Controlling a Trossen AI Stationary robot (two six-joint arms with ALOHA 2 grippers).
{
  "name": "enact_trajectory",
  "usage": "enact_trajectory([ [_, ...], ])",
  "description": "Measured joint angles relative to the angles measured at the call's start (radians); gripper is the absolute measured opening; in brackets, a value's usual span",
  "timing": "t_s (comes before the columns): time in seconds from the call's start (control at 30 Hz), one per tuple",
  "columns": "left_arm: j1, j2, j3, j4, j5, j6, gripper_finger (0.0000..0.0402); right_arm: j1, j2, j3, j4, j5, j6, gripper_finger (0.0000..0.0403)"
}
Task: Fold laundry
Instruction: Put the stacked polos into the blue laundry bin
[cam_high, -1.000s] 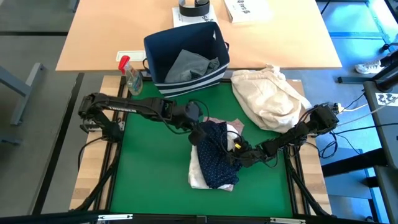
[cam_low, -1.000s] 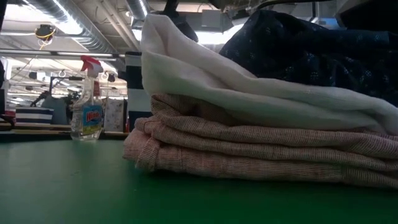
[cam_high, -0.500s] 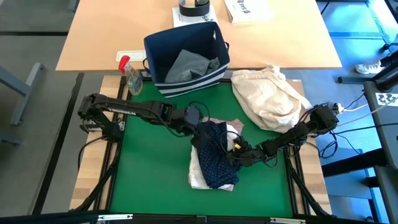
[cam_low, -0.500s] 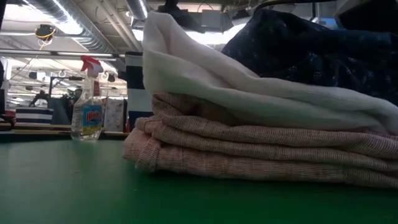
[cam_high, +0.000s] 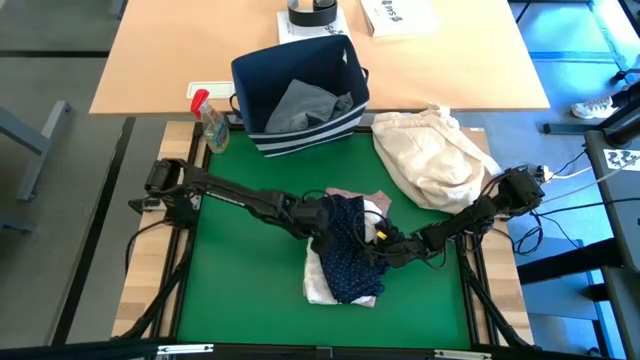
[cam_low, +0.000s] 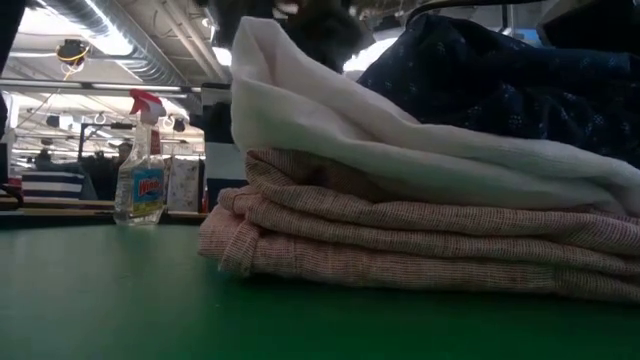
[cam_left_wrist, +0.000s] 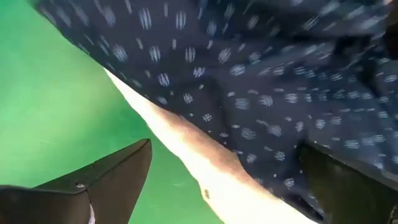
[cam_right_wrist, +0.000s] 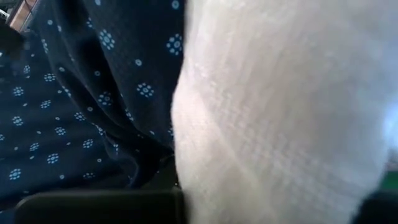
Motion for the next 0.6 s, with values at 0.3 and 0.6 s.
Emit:
enact_trajectory([
  [0.3,0.010,0.005,-0.247,0.386,0.045,-0.123,0.0400,0.000,0.000,0.000,0.000,-0.007,-0.015,0.0064],
  [0.6,0.022,0.009,-0.378,0.512,0.023,-0.164,0.0400,-0.001,0.000,0.000,-0.002,-0.015,-0.019,0.0064],
])
